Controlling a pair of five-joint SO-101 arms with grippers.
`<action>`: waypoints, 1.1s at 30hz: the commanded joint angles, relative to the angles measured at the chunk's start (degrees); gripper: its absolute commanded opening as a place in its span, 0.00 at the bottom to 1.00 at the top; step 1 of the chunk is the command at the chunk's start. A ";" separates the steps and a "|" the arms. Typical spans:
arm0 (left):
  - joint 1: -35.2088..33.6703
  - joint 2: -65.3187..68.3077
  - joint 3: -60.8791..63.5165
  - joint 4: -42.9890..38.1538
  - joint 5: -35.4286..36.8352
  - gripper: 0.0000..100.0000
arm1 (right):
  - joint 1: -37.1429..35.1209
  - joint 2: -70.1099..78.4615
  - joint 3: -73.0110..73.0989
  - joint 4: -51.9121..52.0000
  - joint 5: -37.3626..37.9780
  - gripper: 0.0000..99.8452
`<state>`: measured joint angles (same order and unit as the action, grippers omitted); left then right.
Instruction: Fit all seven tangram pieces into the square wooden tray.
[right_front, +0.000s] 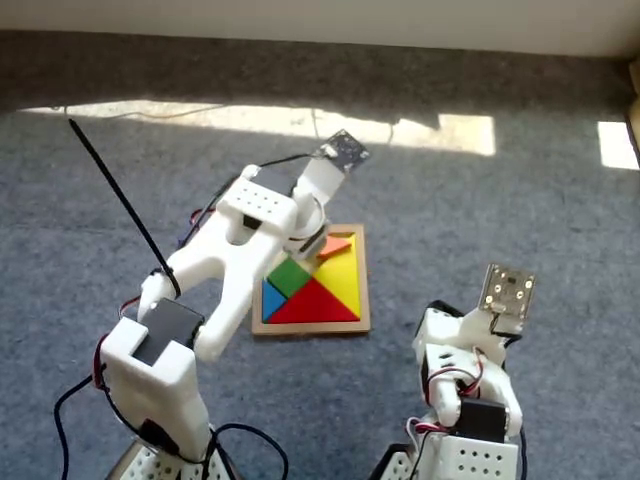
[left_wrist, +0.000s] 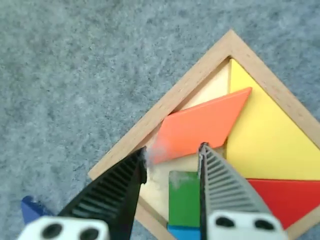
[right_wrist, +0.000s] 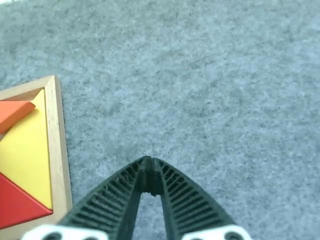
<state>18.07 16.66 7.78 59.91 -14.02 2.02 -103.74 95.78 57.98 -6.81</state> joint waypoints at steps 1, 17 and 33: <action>2.07 -0.66 -2.33 -0.62 0.62 0.18 | 0.57 0.22 7.87 -1.45 -0.44 0.01; 1.54 2.59 -2.15 -6.24 7.03 0.18 | 0.57 0.22 7.87 -1.45 -0.44 0.01; -6.99 -11.12 -11.82 10.55 7.47 0.18 | 0.57 0.22 7.87 -1.45 -0.44 0.01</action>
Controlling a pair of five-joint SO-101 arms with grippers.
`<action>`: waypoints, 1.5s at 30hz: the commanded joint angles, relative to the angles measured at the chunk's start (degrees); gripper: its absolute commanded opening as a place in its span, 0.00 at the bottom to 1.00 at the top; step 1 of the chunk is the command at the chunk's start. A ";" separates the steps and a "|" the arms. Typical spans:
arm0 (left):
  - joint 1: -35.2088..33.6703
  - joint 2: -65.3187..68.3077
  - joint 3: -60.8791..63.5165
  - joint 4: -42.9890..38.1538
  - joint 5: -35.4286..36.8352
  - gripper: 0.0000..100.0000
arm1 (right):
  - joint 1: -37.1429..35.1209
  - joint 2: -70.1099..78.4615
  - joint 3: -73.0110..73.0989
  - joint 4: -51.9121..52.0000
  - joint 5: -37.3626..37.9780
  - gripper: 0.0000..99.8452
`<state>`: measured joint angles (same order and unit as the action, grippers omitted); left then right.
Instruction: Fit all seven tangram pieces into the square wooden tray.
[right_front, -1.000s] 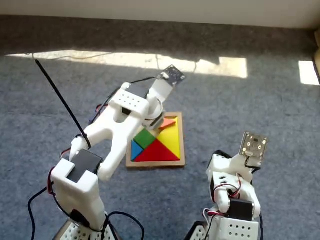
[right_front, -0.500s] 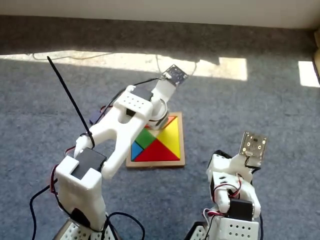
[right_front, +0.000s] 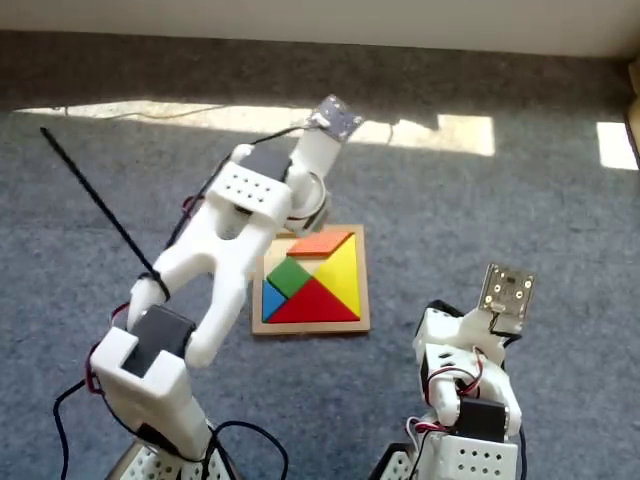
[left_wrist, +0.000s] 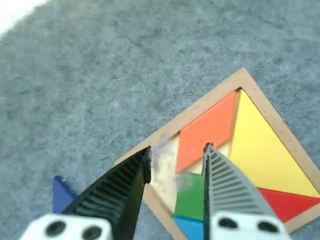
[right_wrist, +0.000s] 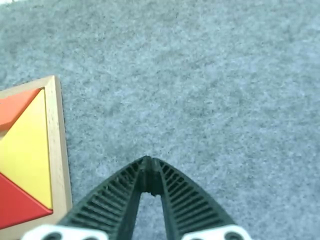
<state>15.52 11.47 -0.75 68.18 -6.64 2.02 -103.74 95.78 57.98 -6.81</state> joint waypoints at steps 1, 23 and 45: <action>-6.37 -6.81 -3.30 2.90 0.09 0.18 | 0.57 0.22 7.87 -1.45 -0.44 0.01; -21.32 11.03 -3.21 7.38 -3.78 0.30 | 0.48 0.22 7.87 -1.45 -0.53 0.01; -13.76 19.03 -2.59 10.02 -4.04 0.23 | 0.48 0.22 7.87 -1.45 -0.53 0.01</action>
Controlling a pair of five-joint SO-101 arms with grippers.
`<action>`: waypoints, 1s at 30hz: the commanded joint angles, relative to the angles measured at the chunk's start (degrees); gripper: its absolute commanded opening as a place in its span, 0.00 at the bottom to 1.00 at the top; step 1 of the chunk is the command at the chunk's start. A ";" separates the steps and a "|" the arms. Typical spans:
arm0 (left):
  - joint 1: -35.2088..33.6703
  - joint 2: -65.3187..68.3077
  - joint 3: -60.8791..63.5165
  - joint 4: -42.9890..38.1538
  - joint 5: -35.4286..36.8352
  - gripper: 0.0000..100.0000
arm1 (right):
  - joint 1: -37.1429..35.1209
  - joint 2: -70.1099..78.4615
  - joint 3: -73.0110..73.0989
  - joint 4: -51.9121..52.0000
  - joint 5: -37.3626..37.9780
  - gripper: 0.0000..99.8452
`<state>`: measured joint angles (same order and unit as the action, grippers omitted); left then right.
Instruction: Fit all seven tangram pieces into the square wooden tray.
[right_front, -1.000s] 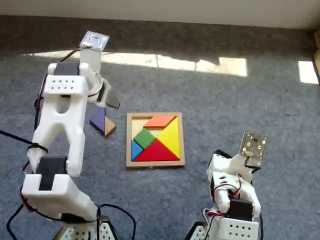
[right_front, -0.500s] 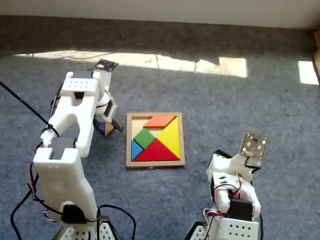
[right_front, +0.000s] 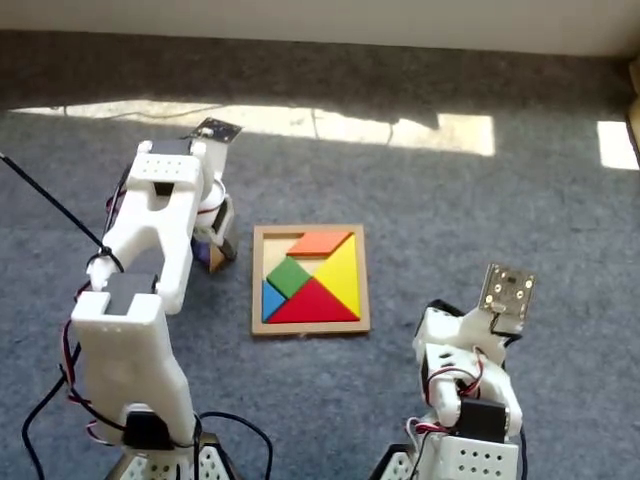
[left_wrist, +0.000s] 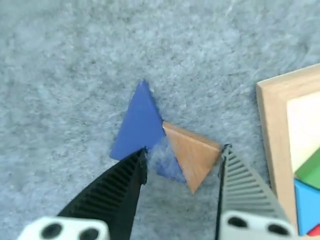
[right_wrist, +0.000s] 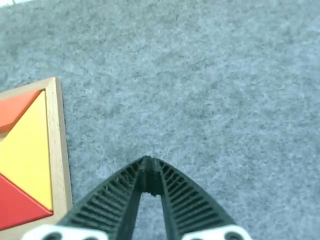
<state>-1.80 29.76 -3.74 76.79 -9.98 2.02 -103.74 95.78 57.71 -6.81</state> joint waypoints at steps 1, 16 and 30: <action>4.18 0.84 0.40 1.76 -0.70 0.23 | 0.48 0.22 7.87 -1.19 -0.53 0.01; 6.29 1.01 0.66 3.25 -0.44 0.20 | 0.66 0.22 7.87 -1.19 -0.44 0.01; 7.25 -8.04 2.33 5.63 -0.44 0.08 | 0.66 0.22 7.87 -1.19 -0.44 0.01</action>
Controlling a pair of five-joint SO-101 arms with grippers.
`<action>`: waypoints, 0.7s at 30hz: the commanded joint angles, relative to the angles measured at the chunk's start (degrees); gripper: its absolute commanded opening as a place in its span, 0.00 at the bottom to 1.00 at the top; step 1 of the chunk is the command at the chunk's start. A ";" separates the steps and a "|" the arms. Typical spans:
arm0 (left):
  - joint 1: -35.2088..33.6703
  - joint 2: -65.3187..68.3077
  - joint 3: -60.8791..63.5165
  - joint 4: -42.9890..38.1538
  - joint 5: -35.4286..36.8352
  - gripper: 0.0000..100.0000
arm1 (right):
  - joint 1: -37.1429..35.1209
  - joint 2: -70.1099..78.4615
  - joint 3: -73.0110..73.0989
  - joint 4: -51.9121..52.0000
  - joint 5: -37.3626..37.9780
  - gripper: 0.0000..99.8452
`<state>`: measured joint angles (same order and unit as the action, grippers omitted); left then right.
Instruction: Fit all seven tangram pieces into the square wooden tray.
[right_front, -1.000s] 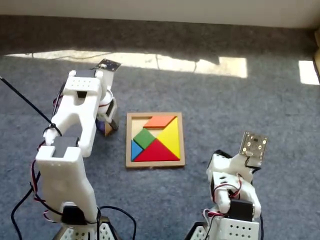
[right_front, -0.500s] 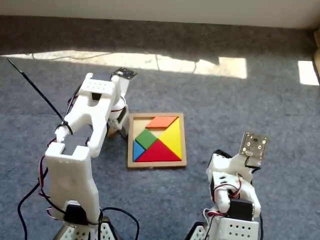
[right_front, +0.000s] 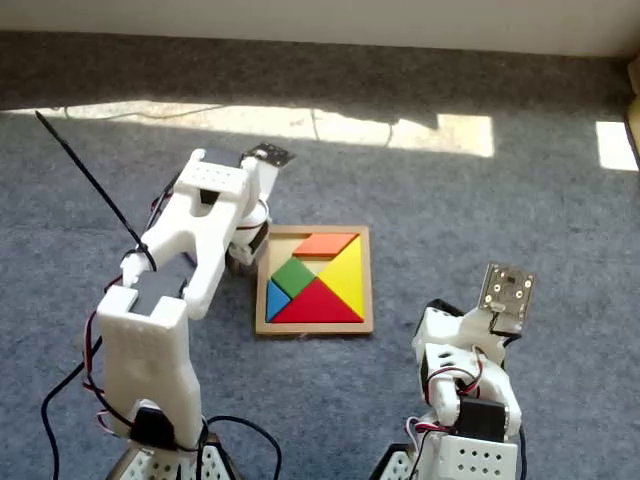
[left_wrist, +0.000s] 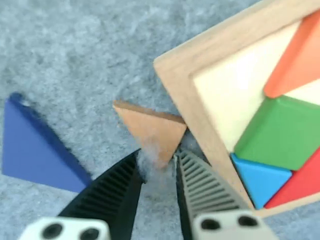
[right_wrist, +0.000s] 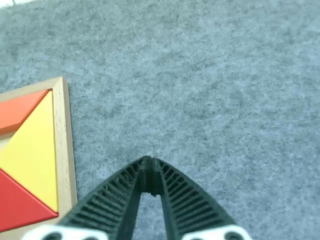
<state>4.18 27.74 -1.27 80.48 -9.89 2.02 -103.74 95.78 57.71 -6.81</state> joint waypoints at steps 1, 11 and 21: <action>1.54 -7.69 -0.13 2.81 -0.53 0.08 | 0.66 0.22 7.87 -1.19 -0.44 0.01; 5.85 -15.60 -0.13 5.71 -2.64 0.09 | 0.66 0.22 7.87 -1.19 -0.44 0.01; -1.27 -15.25 6.02 -1.67 -2.29 0.24 | 0.66 0.22 7.87 -1.19 -0.44 0.01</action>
<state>4.88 15.34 2.86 83.12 -12.00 2.02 -103.74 95.78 57.71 -6.81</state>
